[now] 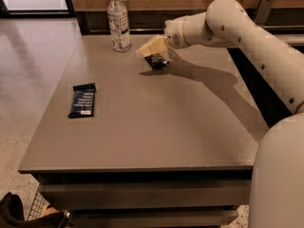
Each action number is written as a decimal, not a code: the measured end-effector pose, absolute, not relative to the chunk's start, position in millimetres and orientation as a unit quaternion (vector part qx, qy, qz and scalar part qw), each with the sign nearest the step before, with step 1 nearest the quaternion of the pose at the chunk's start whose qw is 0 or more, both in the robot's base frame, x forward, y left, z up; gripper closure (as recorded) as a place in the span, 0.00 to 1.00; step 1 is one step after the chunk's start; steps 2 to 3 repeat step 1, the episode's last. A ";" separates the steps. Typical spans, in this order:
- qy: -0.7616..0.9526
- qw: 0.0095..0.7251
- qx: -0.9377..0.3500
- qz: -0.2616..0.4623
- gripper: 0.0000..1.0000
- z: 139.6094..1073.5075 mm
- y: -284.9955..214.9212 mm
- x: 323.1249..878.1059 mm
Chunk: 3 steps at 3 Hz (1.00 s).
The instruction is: Move rxbar chocolate near blue plastic bottle
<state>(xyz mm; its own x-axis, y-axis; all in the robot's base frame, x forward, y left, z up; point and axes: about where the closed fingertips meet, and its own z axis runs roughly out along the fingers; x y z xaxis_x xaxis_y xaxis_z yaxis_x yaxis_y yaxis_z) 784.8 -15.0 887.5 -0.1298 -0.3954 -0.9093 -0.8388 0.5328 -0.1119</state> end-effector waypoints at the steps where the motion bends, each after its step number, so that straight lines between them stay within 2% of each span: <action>1: 0.718 0.501 -0.430 0.221 0.00 887.5 -15.0 784.8; 3: 0.718 0.501 -0.430 0.221 0.00 887.5 -15.0 784.8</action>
Offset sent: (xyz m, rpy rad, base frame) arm 0.0000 0.0000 0.0000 0.0000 0.0000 0.0000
